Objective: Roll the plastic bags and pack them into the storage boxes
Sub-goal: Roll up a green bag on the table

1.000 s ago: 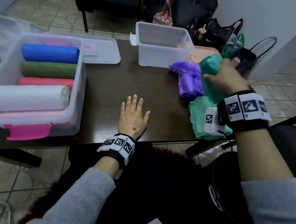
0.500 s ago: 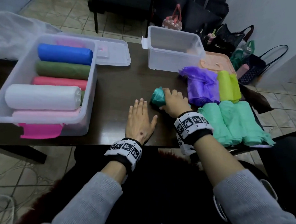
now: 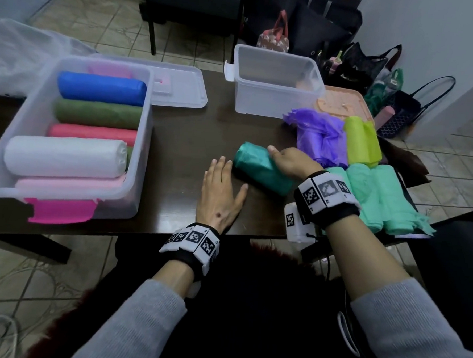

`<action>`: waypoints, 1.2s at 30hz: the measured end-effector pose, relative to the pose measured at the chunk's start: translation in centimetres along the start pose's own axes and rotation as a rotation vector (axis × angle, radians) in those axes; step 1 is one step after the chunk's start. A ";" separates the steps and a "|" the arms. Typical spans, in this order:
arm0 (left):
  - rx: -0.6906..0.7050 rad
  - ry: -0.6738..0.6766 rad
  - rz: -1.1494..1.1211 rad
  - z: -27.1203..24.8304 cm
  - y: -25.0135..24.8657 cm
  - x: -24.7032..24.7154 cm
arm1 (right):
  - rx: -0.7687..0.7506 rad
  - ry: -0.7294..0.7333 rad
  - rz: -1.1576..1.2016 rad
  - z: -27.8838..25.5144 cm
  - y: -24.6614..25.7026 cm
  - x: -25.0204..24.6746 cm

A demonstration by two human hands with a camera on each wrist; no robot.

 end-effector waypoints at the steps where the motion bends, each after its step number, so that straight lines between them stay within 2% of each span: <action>1: -0.022 -0.038 -0.109 0.1 0.1 -0.5 | 0.007 0.031 0.046 -0.4 0.2 0.3; 3: -0.142 -0.116 -0.325 0.2 0.6 -1.7 | 0.038 0.155 0.303 -1.4 0.9 1.4; 5: -0.269 -0.211 -0.416 0.3 1.3 -3.0 | 0.076 0.314 0.592 -2.7 1.8 2.4; 7: -0.306 -0.308 -0.421 0.3 1.7 -4.4 | 0.058 0.342 0.669 -3.3 2.6 2.7; 9: -0.266 -0.316 -0.381 0.2 1.4 -5.4 | 0.034 0.274 0.712 -3.1 3.2 2.3; 12: -0.201 -0.220 -0.245 0.2 0.9 -5.9 | 0.041 0.150 0.761 -2.2 3.6 1.7; 15: -0.258 -0.139 -0.193 0.8 1.6 -6.4 | 0.031 0.066 0.748 -1.5 3.3 1.3; 18: -0.350 -0.086 -0.247 1.3 3.0 -6.9 | 0.039 0.114 0.708 -1.5 3.3 1.7; 20: -0.330 -0.024 -0.221 1.5 3.4 -7.0 | 0.044 0.192 0.676 -1.9 3.4 2.3; 23: -0.279 0.028 -0.217 2.0 3.5 -7.3 | -0.030 0.273 0.379 -2.5 3.7 3.1; 25: -0.273 0.106 -0.231 2.3 3.5 -7.2 | -0.079 0.277 0.174 -2.8 4.0 3.5; 28: -0.244 0.251 -0.221 2.8 3.0 -6.6 | -0.067 0.264 0.066 -2.4 4.0 3.5; 30: -0.243 0.321 -0.290 2.9 2.8 -6.2 | -0.004 0.283 0.104 -2.2 3.6 3.3; 32: -0.184 0.388 -0.372 2.6 1.8 -5.6 | 0.048 0.306 0.212 -2.3 3.2 2.9; 33: -0.134 0.412 -0.340 2.4 1.6 -4.8 | 0.046 0.296 0.267 -2.4 3.2 2.7; 36: -0.072 0.386 -0.171 2.2 1.0 -4.2 | -0.082 0.140 0.390 -2.2 3.7 1.6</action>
Point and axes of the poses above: each hand's wrist, its own z-axis towards the middle knuckle, its own x-axis out of the palm, y = z × x, the point moved 5 cm from there along z, towards the middle knuckle, and after that the axes turned 4 degrees about x, right-handed, at the moved point
